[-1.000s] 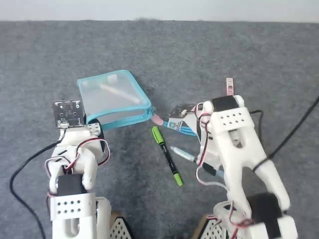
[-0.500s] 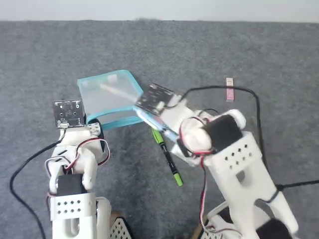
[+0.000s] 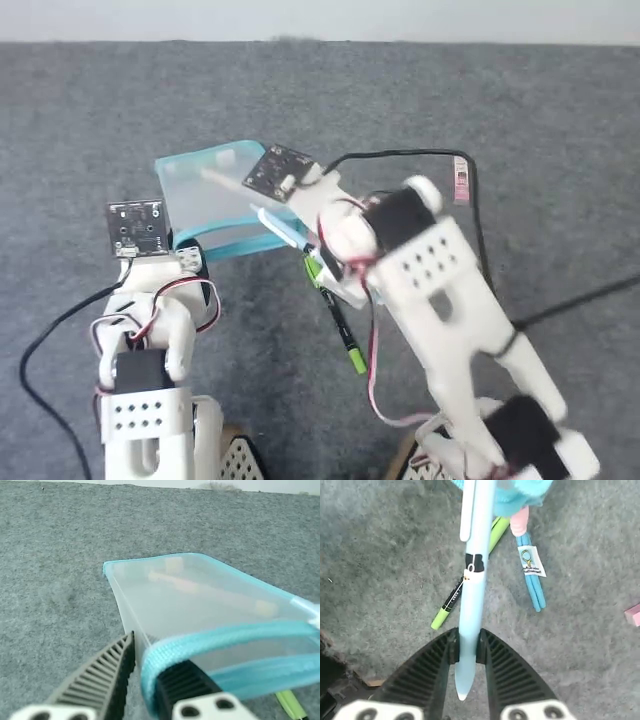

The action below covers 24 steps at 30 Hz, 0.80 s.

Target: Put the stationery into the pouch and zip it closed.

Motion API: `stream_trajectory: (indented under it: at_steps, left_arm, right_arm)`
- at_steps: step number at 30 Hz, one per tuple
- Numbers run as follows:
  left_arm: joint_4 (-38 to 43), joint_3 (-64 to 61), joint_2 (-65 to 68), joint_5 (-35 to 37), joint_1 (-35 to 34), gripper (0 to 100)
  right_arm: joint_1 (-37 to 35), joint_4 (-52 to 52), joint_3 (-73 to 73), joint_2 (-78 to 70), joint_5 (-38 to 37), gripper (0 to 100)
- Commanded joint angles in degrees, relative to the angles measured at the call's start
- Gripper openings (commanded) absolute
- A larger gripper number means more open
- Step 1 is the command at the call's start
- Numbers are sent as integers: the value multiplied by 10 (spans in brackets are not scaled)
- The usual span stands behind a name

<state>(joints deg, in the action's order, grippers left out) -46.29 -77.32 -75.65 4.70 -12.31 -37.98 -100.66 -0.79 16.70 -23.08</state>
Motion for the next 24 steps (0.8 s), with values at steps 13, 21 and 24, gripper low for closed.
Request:
stream_trajectory:
  at_steps: [13, 21, 24]
  left_arm:
    - [20, 9, 3, 3, 4, 12]
    - [20, 9, 3, 3, 4, 12]
    - [20, 9, 3, 3, 4, 12]
  right_arm:
    - [-49, -22, -113, 143, -5, 7]
    - [-58, -15, -38, 12, 12, 7]
    - [-57, -15, 20, -29, 30, 7]
